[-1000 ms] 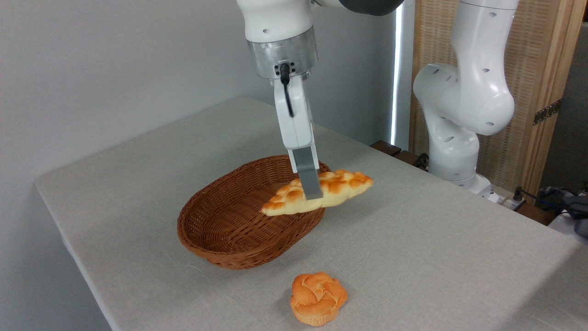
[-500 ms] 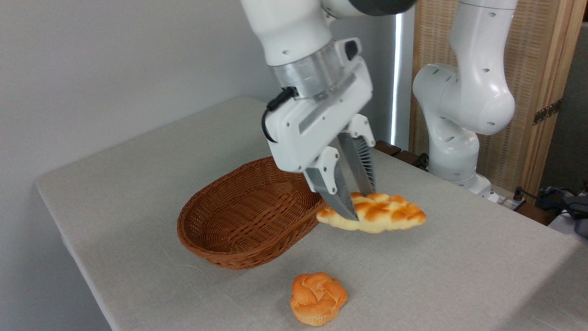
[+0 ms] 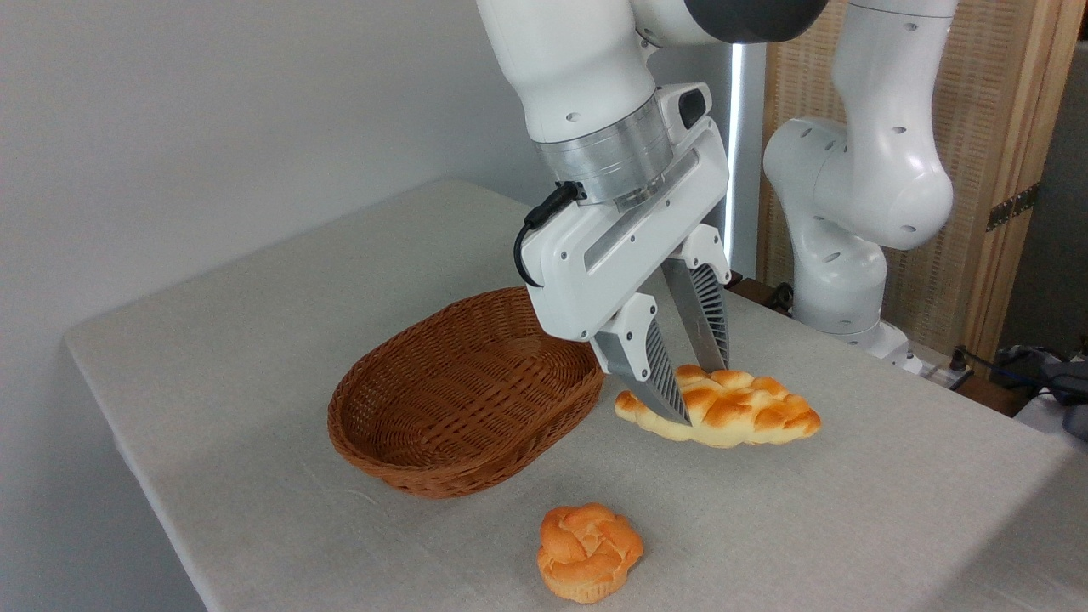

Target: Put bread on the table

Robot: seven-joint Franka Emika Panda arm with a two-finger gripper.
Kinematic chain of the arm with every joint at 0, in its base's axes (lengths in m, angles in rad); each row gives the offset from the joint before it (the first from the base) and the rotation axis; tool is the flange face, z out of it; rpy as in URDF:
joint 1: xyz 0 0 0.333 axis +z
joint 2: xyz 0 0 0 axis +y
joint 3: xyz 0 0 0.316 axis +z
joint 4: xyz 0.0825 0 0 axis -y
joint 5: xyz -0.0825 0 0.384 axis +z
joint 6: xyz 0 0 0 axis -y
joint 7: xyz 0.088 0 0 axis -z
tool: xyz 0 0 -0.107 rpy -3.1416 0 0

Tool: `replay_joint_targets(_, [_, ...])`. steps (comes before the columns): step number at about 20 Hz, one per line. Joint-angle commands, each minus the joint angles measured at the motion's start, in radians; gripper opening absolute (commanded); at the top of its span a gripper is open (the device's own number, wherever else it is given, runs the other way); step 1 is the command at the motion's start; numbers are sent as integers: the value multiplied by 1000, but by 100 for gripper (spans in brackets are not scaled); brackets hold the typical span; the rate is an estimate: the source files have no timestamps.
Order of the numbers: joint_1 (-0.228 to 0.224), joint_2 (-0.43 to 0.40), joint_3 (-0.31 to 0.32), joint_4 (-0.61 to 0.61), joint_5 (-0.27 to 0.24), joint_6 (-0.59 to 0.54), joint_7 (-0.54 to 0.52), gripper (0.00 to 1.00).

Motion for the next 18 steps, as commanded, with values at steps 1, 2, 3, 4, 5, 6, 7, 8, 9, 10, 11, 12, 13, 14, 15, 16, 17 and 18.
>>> replay_joint_targets(1, [-9,-15,4,-3,13,-16,7,94])
replay_joint_targets(2, [-9,-15,6,-3,13,-16,7,95])
replay_joint_targets(3, [-9,-15,6,-3,13,-16,7,98])
replay_joint_targets(4, [-9,-15,6,-3,13,-16,7,99])
replay_joint_targets(5, [-9,-15,6,-3,13,-16,7,100])
replay_joint_targets(6, [-9,-15,6,-3,13,-16,7,100])
replay_joint_targets(7, [-9,-15,6,-3,13,-16,7,100])
replay_joint_targets(8, [-10,-15,4,-3,13,-16,7,100])
replay_joint_targets(9, [-9,-15,4,-2,11,-16,7,100])
replay_joint_targets(10, [-9,-17,6,0,11,-16,6,100])
replay_joint_targets(11, [-9,-17,6,1,11,-16,-2,100])
replay_joint_targets(12, [-10,-21,4,3,10,-16,-3,100])
replay_joint_targets(13, [-10,-21,4,3,10,-16,-6,100])
replay_joint_targets(14, [-10,-21,4,7,4,-16,-28,100])
replay_joint_targets(15, [-10,-23,0,17,-2,-16,-87,100])
replay_joint_targets(16, [-10,-24,-5,23,-12,-18,-132,100])
replay_joint_targets(17, [-18,-26,-8,38,-33,-18,-248,100])
replay_joint_targets(18, [-21,-26,-16,58,-64,-18,-396,100])
